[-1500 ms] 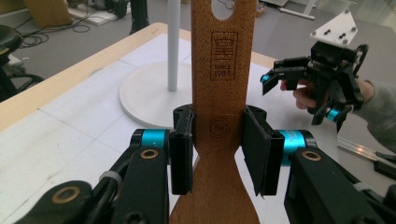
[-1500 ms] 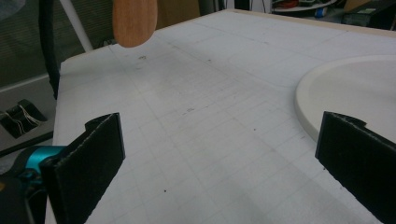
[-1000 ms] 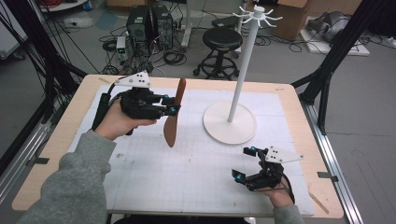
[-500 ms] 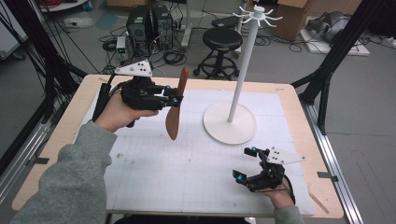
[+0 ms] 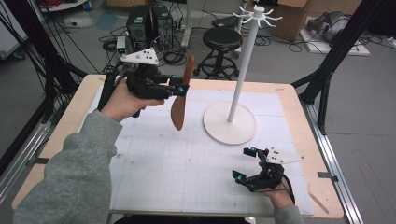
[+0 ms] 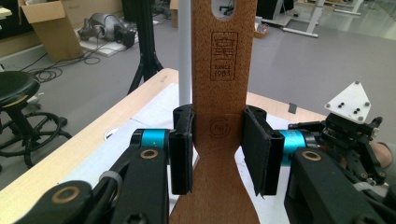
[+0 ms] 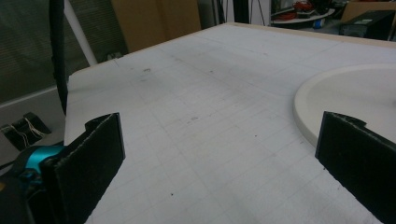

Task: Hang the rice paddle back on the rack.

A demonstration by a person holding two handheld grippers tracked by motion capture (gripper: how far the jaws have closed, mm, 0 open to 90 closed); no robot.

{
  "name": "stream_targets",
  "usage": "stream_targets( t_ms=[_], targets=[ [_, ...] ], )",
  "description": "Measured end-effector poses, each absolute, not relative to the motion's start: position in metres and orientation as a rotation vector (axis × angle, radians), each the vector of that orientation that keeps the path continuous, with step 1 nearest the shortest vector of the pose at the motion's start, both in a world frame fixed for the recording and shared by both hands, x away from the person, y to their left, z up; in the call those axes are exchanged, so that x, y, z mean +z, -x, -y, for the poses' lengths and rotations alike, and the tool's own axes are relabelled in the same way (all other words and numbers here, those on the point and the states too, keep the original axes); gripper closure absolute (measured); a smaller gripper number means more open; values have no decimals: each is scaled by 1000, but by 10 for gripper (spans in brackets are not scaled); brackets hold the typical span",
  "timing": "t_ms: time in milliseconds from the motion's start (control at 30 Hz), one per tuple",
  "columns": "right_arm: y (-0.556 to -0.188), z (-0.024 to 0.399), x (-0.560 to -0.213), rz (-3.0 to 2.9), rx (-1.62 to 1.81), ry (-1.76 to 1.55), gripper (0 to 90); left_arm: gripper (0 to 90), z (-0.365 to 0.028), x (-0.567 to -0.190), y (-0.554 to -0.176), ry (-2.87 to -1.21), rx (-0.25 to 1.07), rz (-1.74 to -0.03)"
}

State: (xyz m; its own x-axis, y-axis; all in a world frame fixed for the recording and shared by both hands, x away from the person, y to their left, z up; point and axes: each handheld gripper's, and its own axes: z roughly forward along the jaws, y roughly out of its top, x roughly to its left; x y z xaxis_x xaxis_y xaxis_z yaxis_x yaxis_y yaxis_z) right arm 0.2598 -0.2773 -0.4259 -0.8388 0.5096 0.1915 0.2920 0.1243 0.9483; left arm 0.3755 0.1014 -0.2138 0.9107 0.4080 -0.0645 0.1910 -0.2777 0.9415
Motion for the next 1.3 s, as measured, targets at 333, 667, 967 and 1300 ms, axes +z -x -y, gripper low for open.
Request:
stream_targets(
  t_ms=[333,667,967,1300],
  targets=[
    [-262,279,-424,-2166,1829,-802,0,651,-80,-195,-378,-1868,241,-417],
    [-262,279,-424,-2163,1840,-800,0,651,-63,-179,-387,-1902,294,-432],
    [-260,276,-425,-2177,1825,-779,0,651,-32,-161,-400,-1909,326,-431],
    [-258,279,-424,-2176,1833,-793,0,652,-11,-143,-416,-1883,314,-450]
  ],
)
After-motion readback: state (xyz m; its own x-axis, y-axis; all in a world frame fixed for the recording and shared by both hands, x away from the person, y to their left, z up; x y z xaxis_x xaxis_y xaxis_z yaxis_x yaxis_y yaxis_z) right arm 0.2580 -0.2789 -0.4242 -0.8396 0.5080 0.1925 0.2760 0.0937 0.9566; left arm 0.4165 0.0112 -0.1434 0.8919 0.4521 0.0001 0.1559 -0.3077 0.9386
